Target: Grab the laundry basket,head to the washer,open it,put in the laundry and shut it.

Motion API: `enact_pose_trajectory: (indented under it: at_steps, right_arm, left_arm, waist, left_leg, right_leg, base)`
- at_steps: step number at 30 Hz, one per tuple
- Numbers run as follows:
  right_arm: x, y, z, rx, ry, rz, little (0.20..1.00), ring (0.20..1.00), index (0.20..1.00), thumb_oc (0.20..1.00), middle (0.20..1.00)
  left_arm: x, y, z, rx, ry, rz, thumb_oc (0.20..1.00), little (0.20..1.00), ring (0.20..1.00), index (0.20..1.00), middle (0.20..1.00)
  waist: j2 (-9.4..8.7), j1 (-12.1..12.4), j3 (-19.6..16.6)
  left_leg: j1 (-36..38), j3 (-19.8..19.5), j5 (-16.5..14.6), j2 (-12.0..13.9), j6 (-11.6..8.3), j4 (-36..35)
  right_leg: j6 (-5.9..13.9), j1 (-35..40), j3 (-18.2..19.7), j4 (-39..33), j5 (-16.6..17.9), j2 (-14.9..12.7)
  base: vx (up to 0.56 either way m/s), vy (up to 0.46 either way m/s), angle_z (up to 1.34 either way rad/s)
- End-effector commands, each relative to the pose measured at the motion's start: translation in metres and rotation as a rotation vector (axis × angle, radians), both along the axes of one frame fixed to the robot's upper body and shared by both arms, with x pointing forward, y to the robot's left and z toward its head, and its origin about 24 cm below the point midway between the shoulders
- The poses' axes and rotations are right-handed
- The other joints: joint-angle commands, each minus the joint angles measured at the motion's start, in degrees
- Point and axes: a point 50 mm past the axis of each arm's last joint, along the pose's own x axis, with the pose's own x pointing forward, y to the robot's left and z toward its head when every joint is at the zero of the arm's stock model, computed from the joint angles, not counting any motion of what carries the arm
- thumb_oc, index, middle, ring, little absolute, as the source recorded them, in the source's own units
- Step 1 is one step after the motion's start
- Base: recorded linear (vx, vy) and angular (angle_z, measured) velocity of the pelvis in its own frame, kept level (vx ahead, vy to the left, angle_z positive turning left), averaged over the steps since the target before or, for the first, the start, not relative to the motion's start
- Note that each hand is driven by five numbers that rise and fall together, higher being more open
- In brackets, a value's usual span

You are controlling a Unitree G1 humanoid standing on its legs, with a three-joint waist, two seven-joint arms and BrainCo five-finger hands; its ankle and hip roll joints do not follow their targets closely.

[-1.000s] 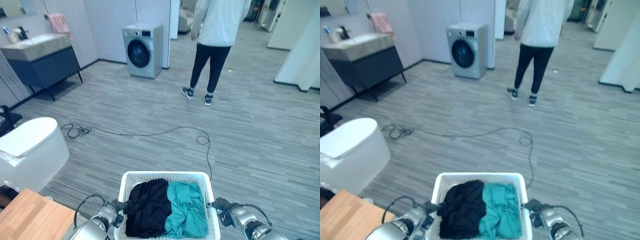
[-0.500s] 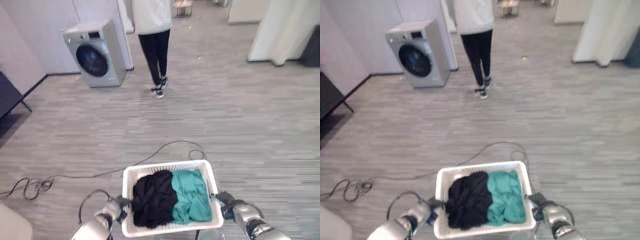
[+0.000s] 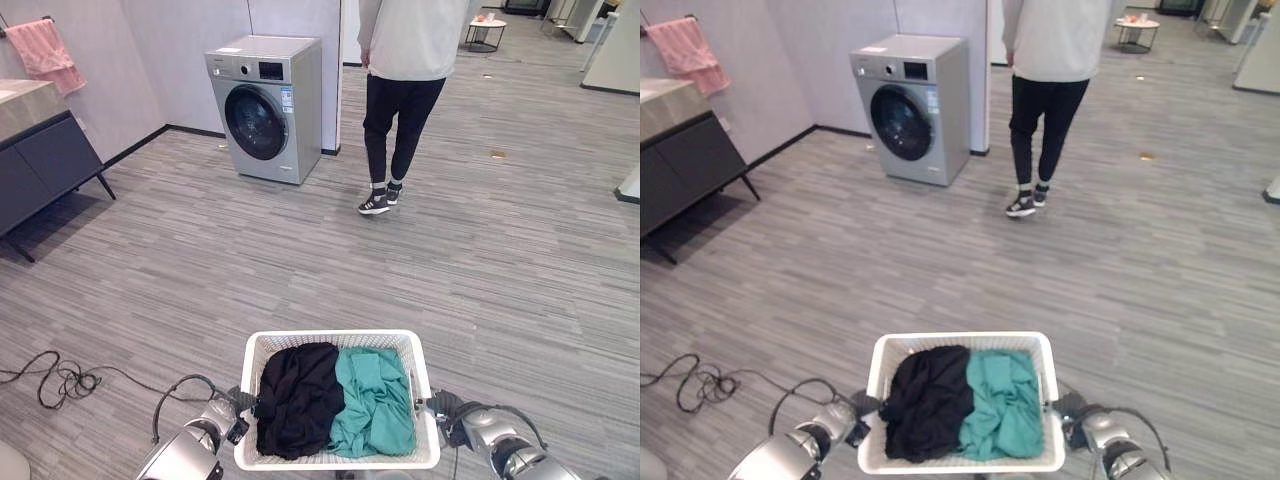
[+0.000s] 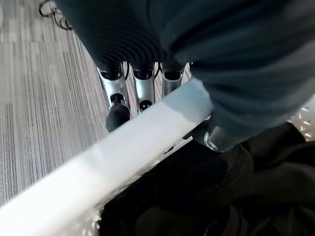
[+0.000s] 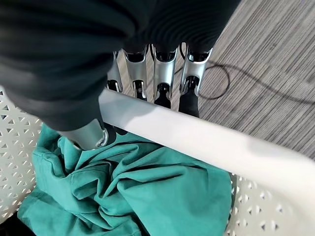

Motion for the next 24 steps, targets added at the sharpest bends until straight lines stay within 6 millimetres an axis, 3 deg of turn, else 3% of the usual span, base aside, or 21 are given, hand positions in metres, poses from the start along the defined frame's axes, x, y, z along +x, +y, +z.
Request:
enact_pose_trajectory:
  at_steps: [1,3,4,5,6,7,8,10,11,13,15,16,18,19,21,22,24]
  right_arm:
    - [-0.007,0.020,-0.007,0.092,0.019,0.034,0.200,0.200,0.200,0.200,0.200]
    - [-0.009,0.017,-0.008,0.091,0.027,0.017,0.200,0.200,0.200,0.200,0.200]
    - [-0.008,0.016,-0.007,0.095,0.017,0.004,0.200,0.200,0.200,0.200,0.200]
    - [-0.008,0.018,-0.007,0.101,0.012,0.010,0.200,0.200,0.200,0.200,0.200]
    - [-0.006,0.022,-0.006,0.104,0.003,0.031,0.200,0.200,0.200,0.200,0.200]
    - [-0.006,0.022,-0.006,0.104,0.003,0.031,0.200,0.200,0.200,0.200,0.200]
    - [-0.002,0.025,-0.005,0.106,-0.007,0.046,0.200,0.200,0.200,0.200,0.200]
    - [-0.001,0.027,-0.005,0.109,0.002,0.060,0.200,0.200,0.200,0.200,0.200]
    - [-0.004,0.032,-0.008,0.112,0.026,0.073,0.200,0.200,0.200,0.200,0.200]
    - [-0.008,0.034,-0.011,0.130,0.041,0.055,0.200,0.200,0.200,0.200,0.200]
    - [-0.008,0.037,-0.011,0.154,0.047,0.041,0.200,0.200,0.200,0.200,0.200]
    - [-0.008,0.038,-0.011,0.184,0.046,-0.012,0.200,0.200,0.200,0.200,0.200]
    - [-0.009,0.040,-0.013,0.218,0.046,-0.076,0.200,0.200,0.200,0.200,0.200]
    - [-0.009,0.041,-0.013,0.214,0.048,-0.067,0.200,0.200,0.200,0.200,0.200]
    - [-0.005,0.042,-0.011,0.211,0.040,-0.062,0.200,0.200,0.200,0.200,0.200]
    - [-0.004,0.041,-0.011,0.200,0.036,-0.063,0.200,0.200,0.200,0.200,0.200]
    - [0.000,0.040,-0.009,0.200,0.021,-0.079,0.200,0.200,0.200,0.200,0.200]
  left_arm:
    - [0.016,-0.037,0.005,-0.156,-0.075,-0.021,0.200,0.200,0.200,0.200,0.200]
    - [0.017,-0.040,0.006,-0.169,-0.077,-0.019,0.200,0.200,0.200,0.200,0.200]
    - [0.021,-0.041,0.007,-0.159,-0.090,-0.041,0.200,0.200,0.200,0.200,0.200]
    - [0.022,-0.041,0.008,-0.159,-0.097,-0.048,0.200,0.200,0.200,0.200,0.200]
    - [0.023,-0.036,0.009,-0.154,-0.102,-0.035,0.200,0.200,0.200,0.200,0.200]
    - [0.023,-0.036,0.009,-0.154,-0.102,-0.035,0.200,0.200,0.200,0.200,0.200]
    - [0.024,-0.036,0.010,-0.159,-0.111,-0.035,0.200,0.200,0.200,0.200,0.200]
    - [0.024,-0.035,0.010,-0.167,-0.113,-0.026,0.200,0.200,0.200,0.200,0.200]
    - [0.019,-0.033,0.007,-0.167,-0.099,-0.017,0.200,0.200,0.200,0.200,0.200]
    - [0.014,-0.032,0.004,-0.169,-0.078,-0.019,0.200,0.200,0.200,0.200,0.200]
    - [0.010,-0.033,0.002,-0.179,-0.066,-0.005,0.200,0.200,0.200,0.200,0.200]
    - [0.009,-0.034,0.001,-0.175,-0.061,0.000,0.200,0.200,0.200,0.200,0.200]
    - [0.006,-0.036,-0.001,-0.190,-0.049,0.040,0.200,0.200,0.200,0.200,0.200]
    - [0.005,-0.036,-0.001,-0.189,-0.045,0.050,0.200,0.200,0.200,0.200,0.200]
    - [0.007,-0.040,0.000,-0.200,-0.044,0.040,0.200,0.200,0.200,0.200,0.200]
    - [0.008,-0.041,0.000,-0.206,-0.041,0.041,0.200,0.200,0.200,0.200,0.200]
    - [0.009,-0.042,0.000,-0.207,-0.043,0.031,0.200,0.200,0.200,0.200,0.200]
  waist:
    - [-2.16,-0.24,0.66]
    - [-2.69,0.65,0.90]
    - [-2.44,0.89,0.84]
    - [-2.15,1.22,0.89]
    - [-0.37,3.20,1.34]
    - [-0.38,3.21,1.27]
    - [0.39,4.70,2.07]
    - [1.08,5.67,1.78]
    - [1.45,5.80,0.48]
    - [0.70,5.85,-0.74]
    - [0.11,6.12,-1.05]
    - [0.89,5.92,-0.03]
    - [2.03,5.53,0.45]
    - [2.41,4.82,0.83]
    - [2.53,4.28,1.16]
    - [2.06,3.35,1.71]
    - [1.05,2.10,1.82]
  left_leg:
    - [-2.32,4.97,-9.24,3.29,4.95,-9.21]
    - [-6.71,7.54,-12.56,1.32,6.30,-14.13]
    - [-9.75,10.34,-13.95,-1.86,7.65,-25.67]
    - [-11.67,10.28,-13.90,-3.54,8.25,-30.17]
    - [-15.75,5.61,-7.99,-7.53,8.13,-42.07]
    - [-15.57,5.63,-7.57,-7.64,8.13,-42.70]
    - [-17.45,1.84,-4.13,-8.53,7.40,-48.29]
    - [-18.11,0.80,-1.81,-7.84,6.66,-48.35]
    - [-16.02,2.34,-3.34,-7.68,8.77,-47.92]
    - [-15.52,2.85,-6.88,-8.67,10.92,-44.40]
    - [-12.67,4.97,-11.51,-9.23,13.53,-42.32]
    - [-8.49,5.87,-12.88,-9.51,14.87,-43.29]
    - [-4.43,6.05,-15.02,-9.99,15.13,-44.99]
    - [-3.00,5.70,-14.77,-10.11,15.17,-45.86]
    - [-1.15,5.17,-15.09,-10.31,14.59,-46.57]
    - [1.18,3.58,-16.53,-11.12,13.58,-47.00]
    - [2.94,1.75,-17.95,-12.14,12.83,-47.17]
  right_leg:
    - [9.26,3.93,1.36,-6.42,4.64,-0.78]
    - [10.17,6.04,1.16,-7.05,4.19,-1.68]
    - [11.59,7.17,1.02,-7.73,3.84,-2.11]
    - [11.85,7.72,1.59,-8.01,3.55,-1.71]
    - [11.89,10.45,4.27,-9.32,2.36,0.76]
    - [11.88,10.37,4.27,-9.36,2.44,0.74]
    - [11.50,13.31,6.79,-10.02,0.93,1.92]
    - [11.19,14.97,9.02,-10.00,-0.53,2.51]
    - [11.93,15.49,9.77,-8.09,-3.39,1.79]
    - [12.88,15.77,10.54,-2.09,-5.27,-0.35]
    - [15.87,10.19,9.74,12.79,1.33,-3.80]
    - [16.61,6.11,6.42,22.37,6.43,-6.63]
    - [17.10,2.80,1.57,27.22,6.57,-8.99]
    - [16.05,0.11,0.59,25.42,5.28,-7.58]
    - [15.38,-2.20,-1.34,20.06,4.21,-7.62]
    - [14.91,-3.54,-1.72,8.80,3.52,-7.21]
    - [16.09,-6.04,2.73,-1.51,7.03,-6.22]
  base:
    - [0.19,-0.076,-0.42]
    - [0.33,-0.026,-0.42]
    - [0.36,0.070,-0.07]
    - [0.51,0.142,0.04]
    - [0.32,0.093,0.01]
    - [0.49,0.109,-0.10]
    - [0.39,0.065,-0.44]
    - [0.52,0.130,-1.00]
    - [0.55,0.223,-1.35]
    - [0.58,0.287,-1.31]
    - [0.54,0.333,-0.68]
    - [0.44,0.340,-0.51]
    - [0.40,0.259,-0.35]
    - [0.34,0.116,0.00]
    - [0.34,0.000,0.26]
    - [0.45,-0.107,0.28]
    - [0.37,-0.108,0.30]
